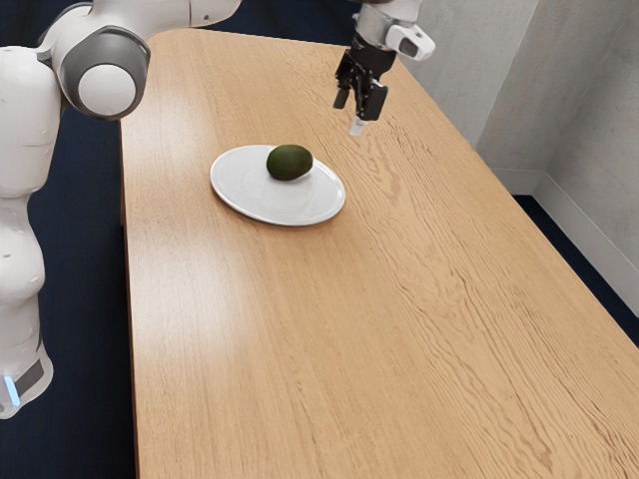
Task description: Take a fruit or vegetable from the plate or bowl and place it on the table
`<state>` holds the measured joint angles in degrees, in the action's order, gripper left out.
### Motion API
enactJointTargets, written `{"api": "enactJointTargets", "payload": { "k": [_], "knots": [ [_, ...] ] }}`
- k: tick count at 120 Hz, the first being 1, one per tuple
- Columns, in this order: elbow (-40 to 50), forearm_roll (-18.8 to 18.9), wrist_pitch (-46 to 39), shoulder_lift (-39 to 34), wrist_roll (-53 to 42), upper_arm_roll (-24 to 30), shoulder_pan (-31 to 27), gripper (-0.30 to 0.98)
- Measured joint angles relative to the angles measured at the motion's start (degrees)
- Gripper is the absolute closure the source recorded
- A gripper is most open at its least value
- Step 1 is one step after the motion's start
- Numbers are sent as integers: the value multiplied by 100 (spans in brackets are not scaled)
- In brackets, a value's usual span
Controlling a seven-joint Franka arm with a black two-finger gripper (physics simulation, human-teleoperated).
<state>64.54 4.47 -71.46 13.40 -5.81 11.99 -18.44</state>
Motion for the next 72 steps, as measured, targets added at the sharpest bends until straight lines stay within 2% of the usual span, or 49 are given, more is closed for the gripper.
{"api": "enactJointTargets", "payload": {
  "k": [36,64,72],
  "knots": [
    [-233,15,-179,-17,68,332,137,0],
    [-188,32,-191,-4,150,286,52,0],
    [-182,29,-75,-7,172,29,0,0]
  ]
}}
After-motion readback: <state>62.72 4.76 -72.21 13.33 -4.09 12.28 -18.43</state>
